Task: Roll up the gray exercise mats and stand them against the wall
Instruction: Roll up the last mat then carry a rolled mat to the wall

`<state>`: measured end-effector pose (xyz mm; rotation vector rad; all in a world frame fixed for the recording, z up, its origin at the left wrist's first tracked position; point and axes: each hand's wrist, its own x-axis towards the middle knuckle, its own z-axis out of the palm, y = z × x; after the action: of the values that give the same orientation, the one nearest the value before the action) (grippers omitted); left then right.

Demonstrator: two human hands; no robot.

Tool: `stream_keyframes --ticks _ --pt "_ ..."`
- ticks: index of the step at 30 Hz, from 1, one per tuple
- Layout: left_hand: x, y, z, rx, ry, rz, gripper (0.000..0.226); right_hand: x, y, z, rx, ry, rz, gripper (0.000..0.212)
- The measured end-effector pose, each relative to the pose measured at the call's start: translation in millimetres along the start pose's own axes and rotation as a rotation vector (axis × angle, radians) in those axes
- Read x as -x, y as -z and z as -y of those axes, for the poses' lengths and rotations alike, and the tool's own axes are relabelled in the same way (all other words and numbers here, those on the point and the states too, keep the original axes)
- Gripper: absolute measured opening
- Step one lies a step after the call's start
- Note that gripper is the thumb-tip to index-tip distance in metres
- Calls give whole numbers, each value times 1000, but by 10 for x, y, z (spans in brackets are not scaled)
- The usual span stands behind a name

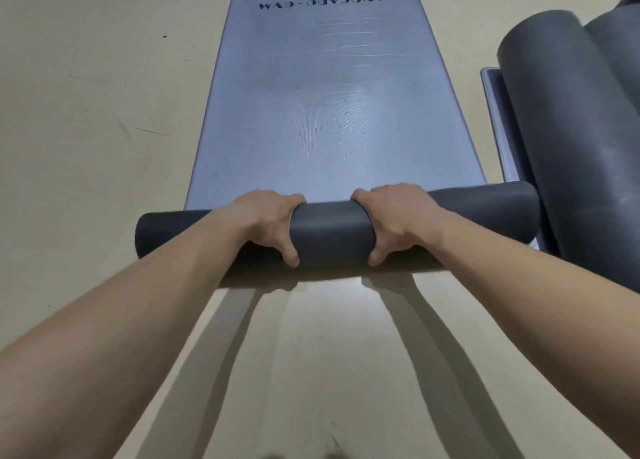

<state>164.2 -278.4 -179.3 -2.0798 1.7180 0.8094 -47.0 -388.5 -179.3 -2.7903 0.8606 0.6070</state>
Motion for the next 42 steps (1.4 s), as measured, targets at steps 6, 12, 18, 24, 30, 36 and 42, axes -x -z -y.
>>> stream_keyframes --ticks 6,12,18,24,30,36,42 --pt "115 -236 -38 239 -73 257 75 505 -523 255 5 -26 -131 123" --pt "279 -350 -175 -116 -64 -166 113 361 -442 154 12 23 -46 116" --pt "232 -625 -206 -207 -32 -438 107 -4 -60 47 -194 -7 131 119" --pt "98 -198 -124 -11 -72 -227 88 161 -261 237 38 -58 -178 91" --pt "200 -80 -120 258 -80 78 88 188 88 156 -130 17 209 77" --pt "486 -326 -126 -30 -106 -521 75 -82 190 8 -405 -12 324 96" --pt "341 -278 -103 159 -40 -459 57 471 -264 -18 117 27 -243 143"
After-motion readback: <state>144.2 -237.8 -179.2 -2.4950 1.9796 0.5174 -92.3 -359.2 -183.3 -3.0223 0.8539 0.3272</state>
